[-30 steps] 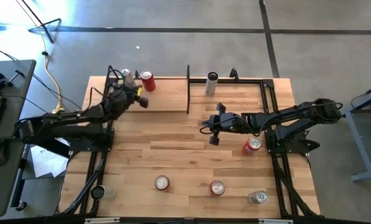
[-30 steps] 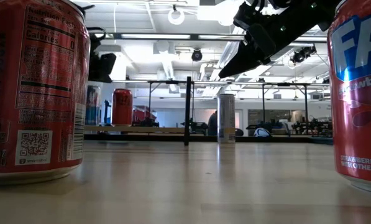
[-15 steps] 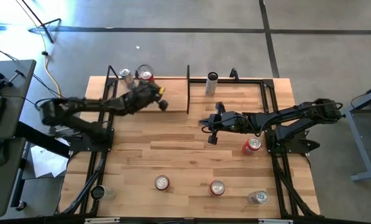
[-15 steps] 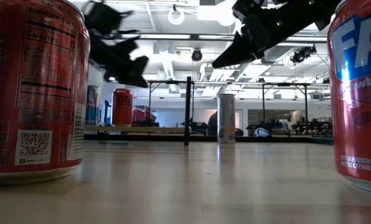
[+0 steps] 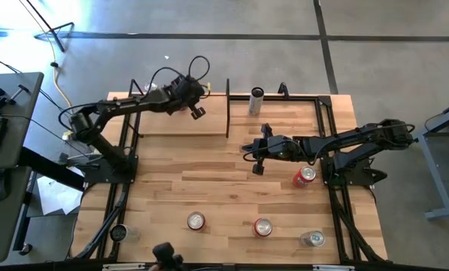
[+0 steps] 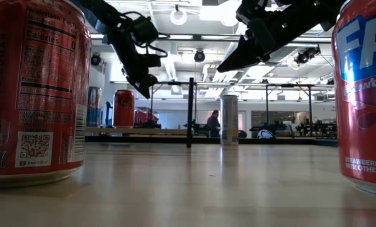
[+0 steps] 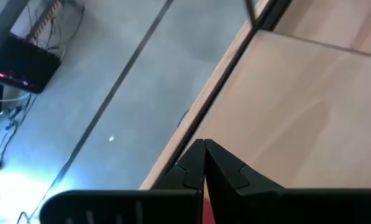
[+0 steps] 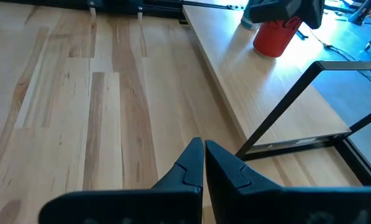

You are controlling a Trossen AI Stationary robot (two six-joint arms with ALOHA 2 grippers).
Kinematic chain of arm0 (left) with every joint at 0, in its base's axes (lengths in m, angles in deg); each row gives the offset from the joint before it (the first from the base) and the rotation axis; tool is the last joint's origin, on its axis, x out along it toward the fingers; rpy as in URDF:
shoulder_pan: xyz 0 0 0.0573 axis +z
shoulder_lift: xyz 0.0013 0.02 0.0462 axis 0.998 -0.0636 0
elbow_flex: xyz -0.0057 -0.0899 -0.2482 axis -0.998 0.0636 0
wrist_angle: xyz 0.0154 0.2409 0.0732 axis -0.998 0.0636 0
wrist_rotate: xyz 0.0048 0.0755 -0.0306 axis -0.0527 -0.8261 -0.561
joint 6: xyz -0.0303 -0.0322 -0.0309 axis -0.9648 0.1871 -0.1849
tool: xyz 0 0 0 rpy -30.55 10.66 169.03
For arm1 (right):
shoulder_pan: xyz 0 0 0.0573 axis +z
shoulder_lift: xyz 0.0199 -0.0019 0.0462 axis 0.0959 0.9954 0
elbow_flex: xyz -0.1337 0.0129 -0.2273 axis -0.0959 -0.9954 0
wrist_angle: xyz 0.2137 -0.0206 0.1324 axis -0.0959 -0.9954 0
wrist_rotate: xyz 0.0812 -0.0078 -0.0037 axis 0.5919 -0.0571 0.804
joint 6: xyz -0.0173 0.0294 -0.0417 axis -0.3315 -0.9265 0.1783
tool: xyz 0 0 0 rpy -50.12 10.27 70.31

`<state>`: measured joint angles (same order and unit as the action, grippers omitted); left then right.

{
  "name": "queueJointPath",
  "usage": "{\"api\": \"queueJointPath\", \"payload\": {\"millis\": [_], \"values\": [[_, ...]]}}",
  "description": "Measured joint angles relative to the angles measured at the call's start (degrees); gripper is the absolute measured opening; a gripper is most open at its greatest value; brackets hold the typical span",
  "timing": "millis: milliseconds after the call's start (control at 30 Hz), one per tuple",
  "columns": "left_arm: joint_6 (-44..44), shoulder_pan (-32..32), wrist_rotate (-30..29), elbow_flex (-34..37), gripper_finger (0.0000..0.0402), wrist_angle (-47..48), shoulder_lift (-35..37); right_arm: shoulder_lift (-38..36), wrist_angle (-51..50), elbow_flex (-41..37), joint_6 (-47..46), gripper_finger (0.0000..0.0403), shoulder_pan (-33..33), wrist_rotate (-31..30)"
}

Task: Place canned beverage on shelf
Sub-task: Put the top red black soda can on the shelf

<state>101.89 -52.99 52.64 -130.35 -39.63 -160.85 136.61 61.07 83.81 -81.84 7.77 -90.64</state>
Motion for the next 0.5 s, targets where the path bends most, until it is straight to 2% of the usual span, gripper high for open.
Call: {"api": "queueJointPath", "payload": {"millis": [233, 500], "values": [[2.1, 1.3, 0.6, -1.5, 0.0, 5.1, -3.2, 0.0, 0.0, 0.0, 0.0, 0.0, 0.0, 0.0], [1.4, -0.7, -4.7, -1.6, 0.0, 7.7, -2.5, 0.0, -0.3, 0.0, 0.0, 0.0, 0.0, 0.0]]}}
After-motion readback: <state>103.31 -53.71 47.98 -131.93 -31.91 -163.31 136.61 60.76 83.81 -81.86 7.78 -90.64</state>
